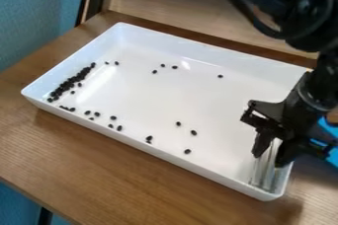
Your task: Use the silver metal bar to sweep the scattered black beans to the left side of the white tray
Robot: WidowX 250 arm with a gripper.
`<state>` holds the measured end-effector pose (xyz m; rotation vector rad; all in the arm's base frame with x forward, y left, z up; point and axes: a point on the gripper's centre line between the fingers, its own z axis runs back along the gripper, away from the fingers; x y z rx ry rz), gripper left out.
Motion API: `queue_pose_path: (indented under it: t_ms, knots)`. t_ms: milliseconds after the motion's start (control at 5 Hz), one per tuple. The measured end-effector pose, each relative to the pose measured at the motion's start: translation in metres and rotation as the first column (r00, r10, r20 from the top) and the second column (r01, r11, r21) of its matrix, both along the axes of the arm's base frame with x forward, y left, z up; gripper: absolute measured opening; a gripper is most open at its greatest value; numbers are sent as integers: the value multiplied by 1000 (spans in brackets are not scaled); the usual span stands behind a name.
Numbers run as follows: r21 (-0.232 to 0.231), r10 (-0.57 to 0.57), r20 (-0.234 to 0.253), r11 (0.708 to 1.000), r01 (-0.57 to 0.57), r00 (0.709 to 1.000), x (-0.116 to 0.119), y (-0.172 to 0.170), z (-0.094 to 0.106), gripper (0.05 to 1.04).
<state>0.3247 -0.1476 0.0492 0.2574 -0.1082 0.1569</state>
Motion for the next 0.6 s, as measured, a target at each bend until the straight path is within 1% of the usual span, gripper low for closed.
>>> queue_pose_path:
  t_ms: [200,400,600]
  knots:
    - [-23,-9,20,1000,10,1000,-3,11,7,339]
    - [-11,-14,11,1000,14,1000,-1,34,0,339]
    - [5,-35,3,999,35,999,0,60,2,339]
